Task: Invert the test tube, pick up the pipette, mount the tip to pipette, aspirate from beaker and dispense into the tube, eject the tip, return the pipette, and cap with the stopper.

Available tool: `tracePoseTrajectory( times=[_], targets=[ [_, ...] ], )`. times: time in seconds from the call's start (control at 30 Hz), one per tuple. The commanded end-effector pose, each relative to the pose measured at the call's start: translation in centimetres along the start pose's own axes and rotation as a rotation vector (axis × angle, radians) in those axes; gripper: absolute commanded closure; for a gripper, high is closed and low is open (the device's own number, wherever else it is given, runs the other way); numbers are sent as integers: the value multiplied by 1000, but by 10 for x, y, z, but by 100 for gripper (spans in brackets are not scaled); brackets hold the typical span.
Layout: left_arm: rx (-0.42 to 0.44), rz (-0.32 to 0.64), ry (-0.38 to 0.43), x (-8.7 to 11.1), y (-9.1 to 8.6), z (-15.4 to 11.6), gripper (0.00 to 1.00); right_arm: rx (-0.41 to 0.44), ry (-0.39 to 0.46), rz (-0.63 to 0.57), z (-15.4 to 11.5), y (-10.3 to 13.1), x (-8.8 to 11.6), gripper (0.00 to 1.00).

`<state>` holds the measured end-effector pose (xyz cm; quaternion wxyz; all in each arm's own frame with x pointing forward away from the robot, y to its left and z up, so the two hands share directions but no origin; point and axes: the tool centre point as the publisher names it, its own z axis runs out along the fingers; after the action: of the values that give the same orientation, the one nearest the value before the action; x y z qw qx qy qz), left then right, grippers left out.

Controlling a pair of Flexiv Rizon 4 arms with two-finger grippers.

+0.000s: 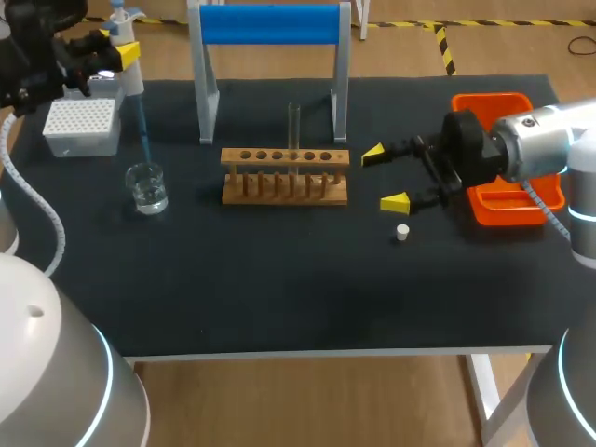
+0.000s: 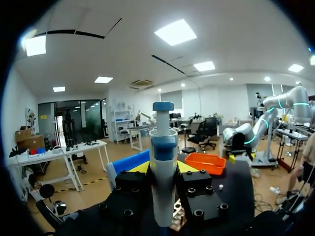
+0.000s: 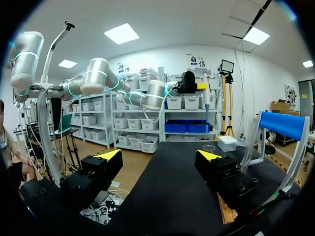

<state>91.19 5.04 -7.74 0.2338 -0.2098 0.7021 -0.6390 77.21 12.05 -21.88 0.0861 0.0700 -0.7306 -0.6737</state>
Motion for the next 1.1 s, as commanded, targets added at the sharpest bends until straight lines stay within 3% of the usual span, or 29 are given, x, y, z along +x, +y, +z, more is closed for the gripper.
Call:
tracePoseTrajectory(
  times=[0.03, 0.57, 1.1],
  targets=[
    [16, 1, -5, -4, 6, 1, 100, 2, 0, 0, -1, 1, 1, 0],
    [34, 2, -54, -11, 6, -7, 100, 2, 0, 0, -1, 1, 1, 0],
    [34, 2, -54, -11, 6, -7, 100, 2, 0, 0, -1, 1, 1, 0]
  ],
)
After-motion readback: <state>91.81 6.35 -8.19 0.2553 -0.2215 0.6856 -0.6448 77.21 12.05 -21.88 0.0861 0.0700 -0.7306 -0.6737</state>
